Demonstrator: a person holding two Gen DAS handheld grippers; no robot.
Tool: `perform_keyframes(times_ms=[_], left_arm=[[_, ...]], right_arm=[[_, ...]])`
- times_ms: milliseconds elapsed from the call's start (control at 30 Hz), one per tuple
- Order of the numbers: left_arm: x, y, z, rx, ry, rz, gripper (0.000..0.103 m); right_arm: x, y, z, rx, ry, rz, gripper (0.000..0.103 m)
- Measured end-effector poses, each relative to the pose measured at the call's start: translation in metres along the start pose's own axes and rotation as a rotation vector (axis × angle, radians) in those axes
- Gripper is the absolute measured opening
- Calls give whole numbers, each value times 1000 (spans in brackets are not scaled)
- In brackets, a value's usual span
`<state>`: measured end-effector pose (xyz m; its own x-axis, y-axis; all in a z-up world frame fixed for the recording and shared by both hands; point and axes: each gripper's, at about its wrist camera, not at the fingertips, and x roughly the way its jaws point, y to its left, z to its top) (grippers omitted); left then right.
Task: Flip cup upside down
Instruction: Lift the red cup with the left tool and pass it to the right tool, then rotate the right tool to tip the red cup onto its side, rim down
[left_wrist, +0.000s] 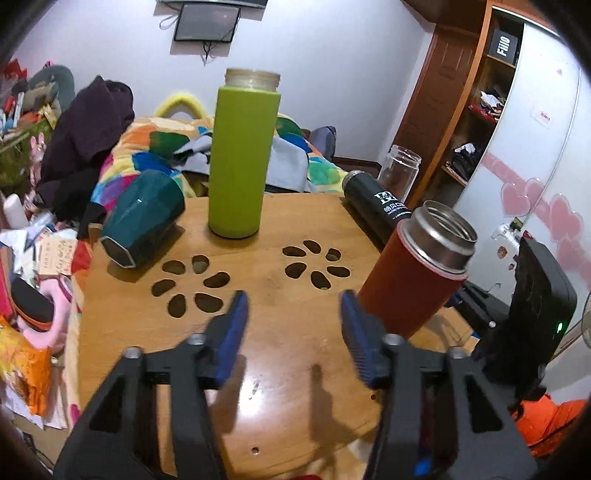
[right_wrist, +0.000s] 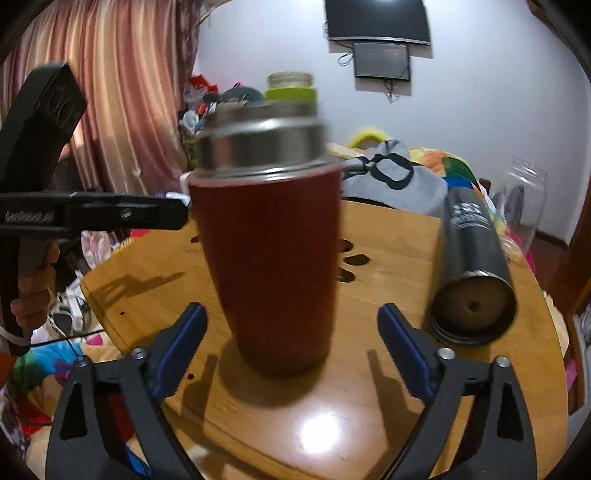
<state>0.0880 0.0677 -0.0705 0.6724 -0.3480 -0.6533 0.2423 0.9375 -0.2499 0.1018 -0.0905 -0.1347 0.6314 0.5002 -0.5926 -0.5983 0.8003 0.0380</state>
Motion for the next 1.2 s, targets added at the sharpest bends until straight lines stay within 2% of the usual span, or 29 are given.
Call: perform_keyframes(times_ms=[67, 133, 300, 567, 667, 833, 1200], left_arm=[[5, -2, 0, 5, -2, -3, 36], [6, -6, 0, 19, -16, -2, 30], [11, -13, 5, 50, -36, -15, 16], [26, -27, 13, 96, -46, -48, 14], [30, -25, 14, 93, -39, -56, 10], [35, -17, 8, 74, -17, -72, 10], [44, -13, -5, 103, 30, 31, 9]], right_arm=[[7, 7, 0, -20, 28, -13, 66], [11, 10, 0, -30, 36, -46, 59], [8, 6, 1, -19, 55, -26, 59], [-7, 5, 5, -100, 92, -6, 59], [-12, 6, 5, -130, 96, -2, 59], [-17, 6, 2, -151, 95, 7, 59], [-22, 15, 0, -177, 71, 29, 59]])
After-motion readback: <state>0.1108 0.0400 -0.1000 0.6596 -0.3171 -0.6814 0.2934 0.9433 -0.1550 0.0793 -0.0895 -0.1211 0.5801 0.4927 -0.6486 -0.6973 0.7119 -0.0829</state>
